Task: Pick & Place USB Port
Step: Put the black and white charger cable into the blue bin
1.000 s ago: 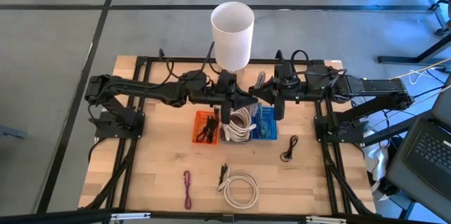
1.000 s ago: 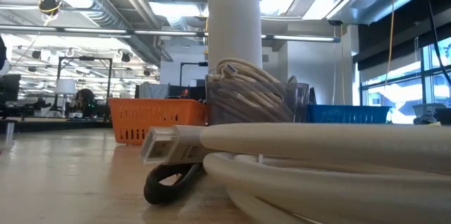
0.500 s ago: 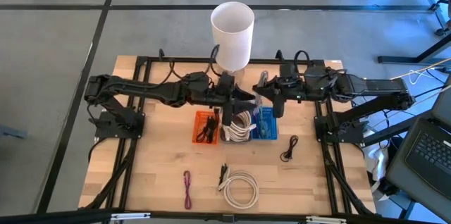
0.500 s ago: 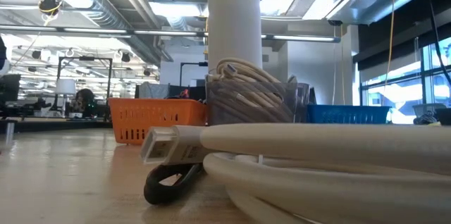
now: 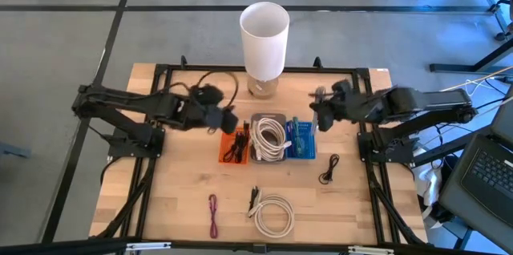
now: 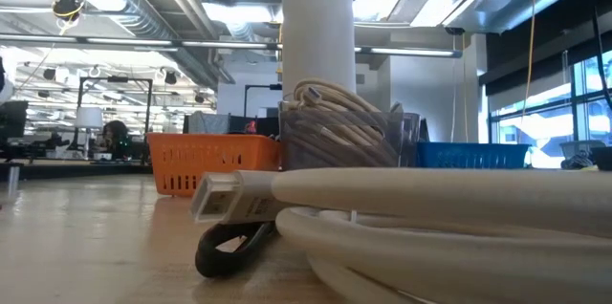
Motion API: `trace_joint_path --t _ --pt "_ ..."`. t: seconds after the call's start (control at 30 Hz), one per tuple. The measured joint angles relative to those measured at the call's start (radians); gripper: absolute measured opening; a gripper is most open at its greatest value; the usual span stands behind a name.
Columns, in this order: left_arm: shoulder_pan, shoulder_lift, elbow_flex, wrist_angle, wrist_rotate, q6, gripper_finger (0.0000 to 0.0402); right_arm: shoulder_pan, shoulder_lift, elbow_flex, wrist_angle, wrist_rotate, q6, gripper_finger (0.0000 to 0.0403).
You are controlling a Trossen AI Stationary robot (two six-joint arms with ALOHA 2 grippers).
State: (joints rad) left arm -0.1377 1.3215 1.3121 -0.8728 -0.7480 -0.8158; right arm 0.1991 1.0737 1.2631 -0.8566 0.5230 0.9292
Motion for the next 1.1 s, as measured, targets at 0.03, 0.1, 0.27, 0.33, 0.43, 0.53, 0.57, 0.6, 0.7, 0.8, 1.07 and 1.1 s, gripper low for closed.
trace_joint_path --t 0.03,0.1,0.27,0.33,0.43,0.53,0.57,0.6,0.7,0.8,1.07,1.1 --pt "-0.020 -0.009 0.000 -0.054 -0.026 -0.056 0.0223 0.008 0.003 -0.027 0.000 0.001 0.036 0.0024" --pt "-0.057 -0.025 -0.006 -0.174 -0.058 -0.180 0.0223 0.019 0.005 -0.097 -0.001 0.000 0.111 0.0024" --pt "-0.136 -0.066 -0.099 -0.291 -0.102 -0.418 0.0223 0.010 0.005 -0.303 0.151 -0.070 0.228 0.0024" --pt "-0.157 -0.081 -0.141 -0.292 -0.103 -0.483 0.0223 -0.009 0.005 -0.375 0.254 -0.112 0.245 0.0024" --pt "-0.178 -0.090 -0.194 -0.291 -0.095 -0.566 0.0223 -0.043 0.008 -0.461 0.356 -0.152 0.267 0.0024" --pt "-0.188 -0.090 -0.223 -0.290 -0.064 -0.621 0.0223 -0.073 0.016 -0.507 0.364 -0.167 0.302 0.0024" --pt "-0.190 -0.090 -0.229 -0.289 -0.053 -0.632 0.0223 -0.080 0.025 -0.515 0.363 -0.167 0.303 0.0024" --pt "-0.192 -0.090 -0.236 -0.286 -0.043 -0.639 0.0223 -0.086 0.032 -0.520 0.356 -0.169 0.305 0.0024" --pt "-0.196 -0.089 -0.248 -0.275 -0.032 -0.655 0.0223 -0.105 0.065 -0.520 0.349 -0.169 0.305 0.0024" --pt "-0.197 -0.090 -0.248 -0.269 -0.031 -0.660 0.0223 -0.118 0.111 -0.520 0.337 -0.169 0.304 0.0024" --pt "-0.197 -0.090 -0.248 -0.256 -0.033 -0.657 0.0223 -0.119 0.258 -0.520 0.339 -0.177 0.300 0.0024" --pt "-0.197 -0.090 -0.248 -0.256 -0.033 -0.657 0.0223 -0.119 0.273 -0.520 0.340 -0.174 0.297 0.0024"
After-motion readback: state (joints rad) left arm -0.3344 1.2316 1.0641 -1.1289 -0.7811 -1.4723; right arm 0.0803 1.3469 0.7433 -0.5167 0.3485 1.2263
